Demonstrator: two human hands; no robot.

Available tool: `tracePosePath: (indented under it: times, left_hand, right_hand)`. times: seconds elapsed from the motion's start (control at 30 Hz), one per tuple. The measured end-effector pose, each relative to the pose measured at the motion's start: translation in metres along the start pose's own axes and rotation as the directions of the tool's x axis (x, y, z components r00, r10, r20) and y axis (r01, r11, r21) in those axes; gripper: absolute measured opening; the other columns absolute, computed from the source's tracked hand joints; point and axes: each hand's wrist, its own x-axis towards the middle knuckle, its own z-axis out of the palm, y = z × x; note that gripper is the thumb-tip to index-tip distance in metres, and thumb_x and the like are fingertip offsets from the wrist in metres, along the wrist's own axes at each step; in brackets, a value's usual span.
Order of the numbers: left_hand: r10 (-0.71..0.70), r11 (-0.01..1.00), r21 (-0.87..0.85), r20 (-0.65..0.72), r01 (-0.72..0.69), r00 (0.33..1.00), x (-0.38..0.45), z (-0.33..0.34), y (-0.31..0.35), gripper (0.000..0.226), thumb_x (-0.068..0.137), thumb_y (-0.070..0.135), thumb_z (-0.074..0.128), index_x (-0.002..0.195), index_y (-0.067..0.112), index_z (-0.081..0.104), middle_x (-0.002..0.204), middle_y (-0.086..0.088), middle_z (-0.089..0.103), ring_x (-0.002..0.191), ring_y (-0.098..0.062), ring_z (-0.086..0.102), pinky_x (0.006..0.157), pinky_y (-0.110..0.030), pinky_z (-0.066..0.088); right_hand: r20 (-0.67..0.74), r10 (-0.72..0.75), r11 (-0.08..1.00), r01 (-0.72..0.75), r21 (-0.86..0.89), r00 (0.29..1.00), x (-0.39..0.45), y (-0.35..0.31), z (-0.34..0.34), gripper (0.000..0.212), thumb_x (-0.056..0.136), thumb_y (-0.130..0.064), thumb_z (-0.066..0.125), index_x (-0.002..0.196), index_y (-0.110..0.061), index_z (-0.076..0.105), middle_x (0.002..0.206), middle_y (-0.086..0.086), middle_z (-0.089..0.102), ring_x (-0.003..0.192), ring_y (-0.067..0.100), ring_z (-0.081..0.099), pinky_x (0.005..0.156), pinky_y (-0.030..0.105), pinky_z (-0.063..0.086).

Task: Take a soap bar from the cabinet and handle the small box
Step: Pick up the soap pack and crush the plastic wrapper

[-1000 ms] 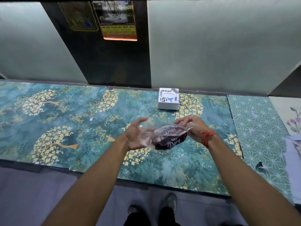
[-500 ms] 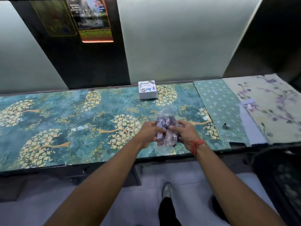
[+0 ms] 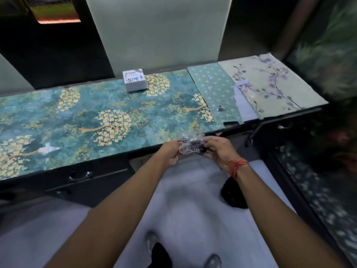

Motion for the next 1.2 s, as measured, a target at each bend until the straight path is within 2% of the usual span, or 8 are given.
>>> tracePosePath:
  times: [0.17,0.3,0.43,0.6,0.8,0.97,1.1,1.2]
  left_hand:
    - [-0.199,0.975,-0.082,0.109,0.209,0.974,-0.010,0.063,-0.066,0.017,0.094,-0.007,0.047,0.089,-0.005,0.063,0.060,-0.014,0.072,0.049,-0.020,0.071,0.043,-0.018,0.054]
    - [-0.280,0.960,0.003,0.088,0.281,0.956,-0.013,0.123,-0.125,0.017,0.094,-0.005,0.049,0.103,-0.003,0.064,0.082,-0.015,0.068,0.054,-0.020,0.072,0.042,-0.017,0.053]
    - [-0.109,0.980,0.161,-0.083,0.121,0.991,0.004,0.169,-0.165,0.011,0.090,0.003,0.056,0.096,0.007,0.064,0.089,-0.011,0.066,0.076,-0.027,0.067,0.069,-0.033,0.062]
    - [0.222,0.824,0.545,-0.065,-0.152,0.973,0.071,0.201,-0.221,0.019,0.087,0.017,0.053,0.102,0.016,0.066,0.090,-0.003,0.066,0.076,-0.016,0.059,0.066,-0.026,0.049]
    - [0.224,0.752,0.629,0.039,-0.198,0.974,0.213,0.217,-0.342,0.025,0.093,-0.005,0.049,0.111,-0.001,0.065,0.097,-0.003,0.064,0.083,-0.009,0.057,0.069,-0.001,0.044]
    - [0.147,0.729,0.662,0.095,-0.173,0.985,0.339,0.205,-0.460,0.039,0.088,-0.011,0.045,0.120,0.003,0.064,0.112,-0.009,0.063,0.104,-0.020,0.059,0.097,-0.026,0.047]
    - [0.186,0.658,0.711,0.165,-0.248,0.968,0.401,0.193,-0.519,0.042,0.090,-0.009,0.046,0.126,0.007,0.062,0.121,-0.007,0.065,0.108,-0.012,0.059,0.092,-0.007,0.041]
    - [0.134,0.641,0.741,0.145,-0.198,0.980,0.423,0.189,-0.532,0.046,0.091,-0.002,0.046,0.132,0.014,0.057,0.124,-0.007,0.064,0.114,-0.017,0.060,0.097,-0.018,0.044]
  right_hand:
    - [0.117,-0.068,0.941,0.103,-0.322,0.991,-0.049,0.024,-0.091,0.058,0.070,0.016,0.068,0.122,-0.008,0.059,0.117,0.014,0.067,0.108,0.019,0.063,0.093,0.035,0.054]
    - [-0.163,-0.220,0.911,0.143,-0.386,0.962,-0.079,0.058,-0.146,0.026,0.079,0.009,0.070,0.102,-0.002,0.067,0.094,0.012,0.069,0.091,0.027,0.067,0.075,0.035,0.062]
    - [-0.405,-0.374,0.868,0.162,-0.469,0.834,-0.086,0.084,-0.197,0.021,0.078,0.003,0.068,0.092,-0.011,0.074,0.094,0.005,0.074,0.093,0.021,0.070,0.085,0.032,0.059]
    - [-0.586,-0.504,0.831,0.172,-0.529,0.634,-0.060,0.136,-0.260,0.030,0.075,0.011,0.059,0.095,-0.005,0.073,0.101,0.010,0.070,0.096,0.019,0.066,0.081,0.008,0.049]
    - [-0.687,-0.516,0.829,0.095,-0.551,0.512,0.034,0.284,-0.345,0.029,0.079,0.011,0.061,0.101,-0.005,0.072,0.109,0.008,0.065,0.102,0.020,0.065,0.086,0.043,0.058]
    - [-0.754,-0.466,0.806,-0.130,-0.578,0.464,0.136,0.419,-0.414,0.030,0.082,0.007,0.050,0.106,0.002,0.068,0.110,0.019,0.064,0.102,0.025,0.065,0.093,0.023,0.048]
    - [-0.663,-0.326,0.721,-0.276,-0.636,0.674,0.214,0.504,-0.466,0.038,0.083,-0.008,0.047,0.114,0.003,0.066,0.115,0.024,0.066,0.109,0.039,0.061,0.101,0.036,0.045]
    - [-0.566,-0.180,0.600,-0.366,-0.711,0.804,0.235,0.530,-0.481,0.049,0.081,-0.011,0.057,0.128,0.002,0.056,0.128,0.025,0.060,0.122,0.043,0.053,0.106,0.053,0.039]
